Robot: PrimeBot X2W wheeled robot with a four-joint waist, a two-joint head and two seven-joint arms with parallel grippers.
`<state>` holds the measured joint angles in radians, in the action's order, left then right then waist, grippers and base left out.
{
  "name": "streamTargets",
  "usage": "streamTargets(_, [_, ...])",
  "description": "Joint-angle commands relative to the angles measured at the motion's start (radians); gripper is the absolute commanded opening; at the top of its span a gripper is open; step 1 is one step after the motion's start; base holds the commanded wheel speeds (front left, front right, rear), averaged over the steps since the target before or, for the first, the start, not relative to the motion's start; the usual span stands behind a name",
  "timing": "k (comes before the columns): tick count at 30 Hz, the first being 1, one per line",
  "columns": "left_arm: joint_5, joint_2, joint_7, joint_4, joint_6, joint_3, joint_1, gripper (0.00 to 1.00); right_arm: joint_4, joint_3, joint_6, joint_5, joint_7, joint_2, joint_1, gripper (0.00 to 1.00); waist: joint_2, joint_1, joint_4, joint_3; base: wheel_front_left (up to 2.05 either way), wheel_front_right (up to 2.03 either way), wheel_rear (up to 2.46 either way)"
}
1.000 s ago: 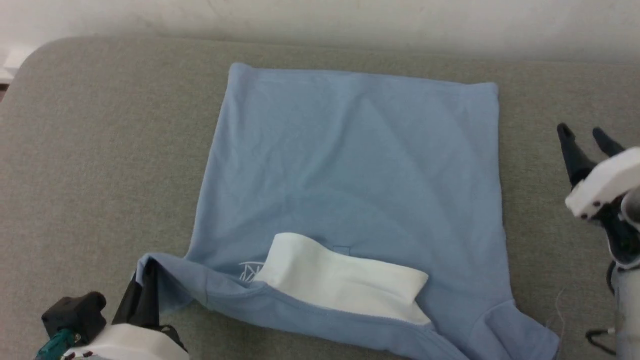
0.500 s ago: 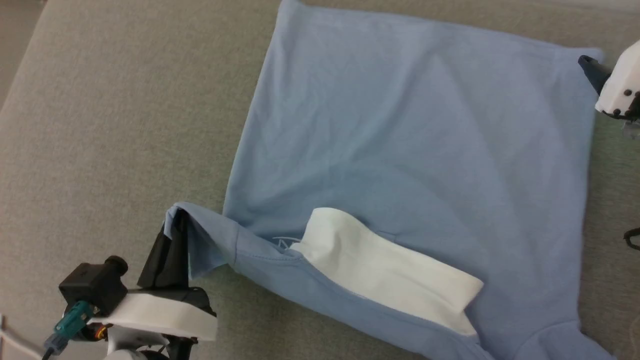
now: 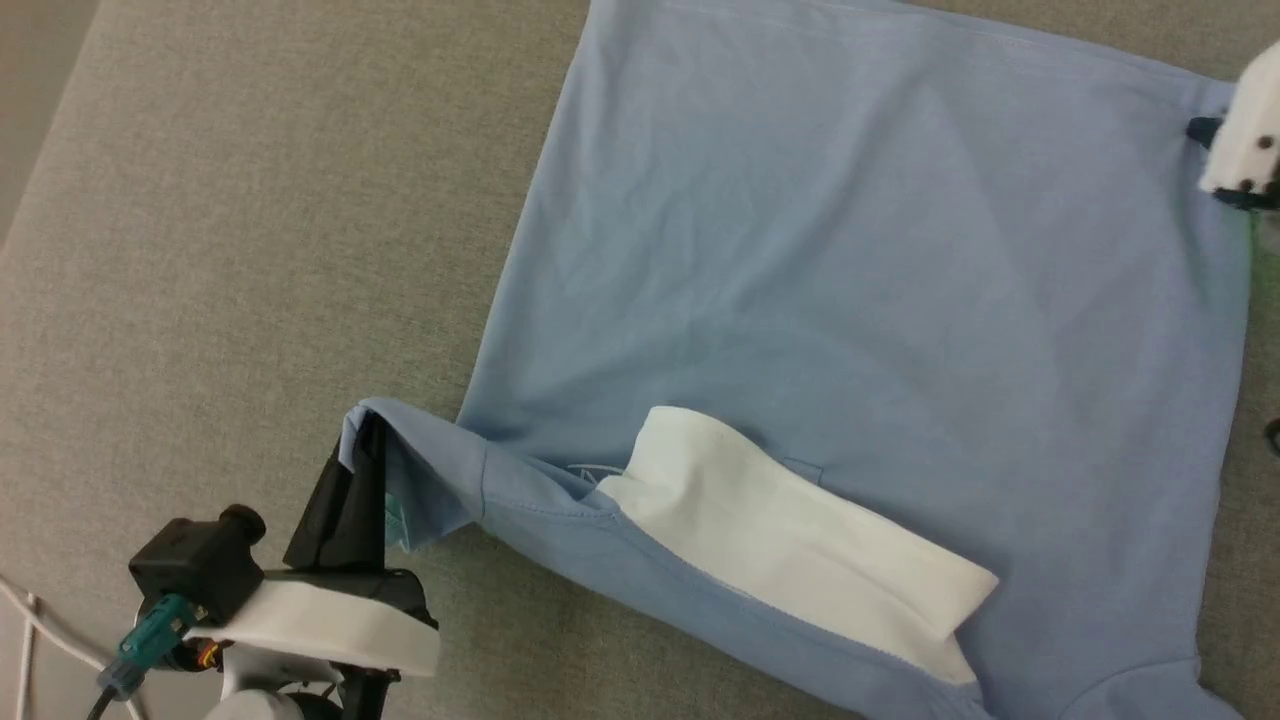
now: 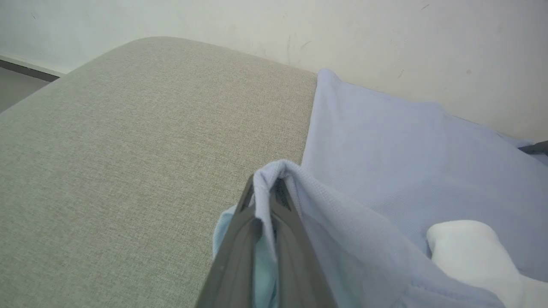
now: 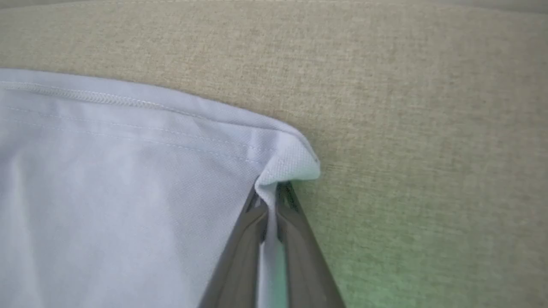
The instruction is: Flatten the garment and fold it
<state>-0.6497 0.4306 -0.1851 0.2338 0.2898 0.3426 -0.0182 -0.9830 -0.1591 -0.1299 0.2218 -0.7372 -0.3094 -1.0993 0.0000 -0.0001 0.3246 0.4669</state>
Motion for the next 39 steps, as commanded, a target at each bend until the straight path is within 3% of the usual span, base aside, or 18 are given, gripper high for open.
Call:
streamTargets(1, [0.001, 0.003, -0.005, -0.008, -0.008, -0.001, -0.014, 0.00, -0.031, 0.024, -0.001, 0.013, 0.021, 0.044, 0.067, 0.00, 0.0000, 0.0001, -0.007, -0.010, 0.00, 0.00, 0.00])
streamTargets(11, [-0.008, 0.041, 0.012, -0.021, 0.015, -0.028, 0.033, 0.00, 0.121, 0.199, -0.001, 0.097, 0.238, -0.007, 0.096, 0.00, 0.0000, 0.0001, -0.083, -0.145, 0.00, 0.00, 0.00])
streamTargets(17, [-0.012, 0.077, 0.040, -0.006, 0.060, -0.055, 0.112, 0.00, 0.357, 0.334, -0.001, 0.178, 0.327, -0.110, 0.257, 0.00, 0.0000, 0.0001, -0.172, -0.253, 0.00, 0.00, 0.00])
streamTargets(21, [-0.008, 0.096, 0.058, 0.016, 0.101, -0.072, 0.164, 0.00, 0.540, 0.313, -0.001, 0.211, 0.348, -0.185, 0.468, 0.00, 0.0000, 0.0001, -0.234, -0.319, 0.00, 0.00, 0.00])
streamTargets(25, [-0.010, 0.119, 0.082, 0.036, 0.121, -0.082, 0.208, 0.00, 0.738, 0.199, -0.001, 0.210, 0.324, -0.219, 0.743, 0.00, 0.0000, 0.0001, -0.287, -0.362, 0.00, 0.00, 0.00])
streamTargets(29, [-0.023, 0.133, 0.086, 0.039, 0.133, -0.101, 0.253, 0.00, 0.951, 0.051, -0.001, 0.180, 0.284, -0.166, 1.039, 0.00, 0.0000, 0.0001, -0.337, -0.390, 0.00, 0.00, 0.00])
streamTargets(33, [-0.036, 0.143, 0.094, 0.029, 0.133, -0.109, 0.280, 0.00, 1.130, -0.096, -0.001, 0.163, 0.219, -0.033, 1.309, 0.00, 0.0000, 0.0001, -0.359, -0.399, 0.00, 0.00, 0.00])
streamTargets(34, [-0.036, 0.143, 0.094, 0.029, 0.133, -0.109, 0.280, 0.00, 1.130, -0.096, -0.001, 0.163, 0.219, -0.033, 1.309, 0.00, 0.0000, 0.0001, -0.359, -0.399, 0.00, 0.00, 0.00])
streamTargets(39, [-0.048, 0.148, 0.101, 0.011, 0.132, -0.116, 0.291, 0.00, 1.246, -0.155, -0.001, 0.149, 0.111, 0.155, 1.529, 0.00, 0.0000, 0.0001, -0.375, -0.386, 0.00, 0.00, 0.00])
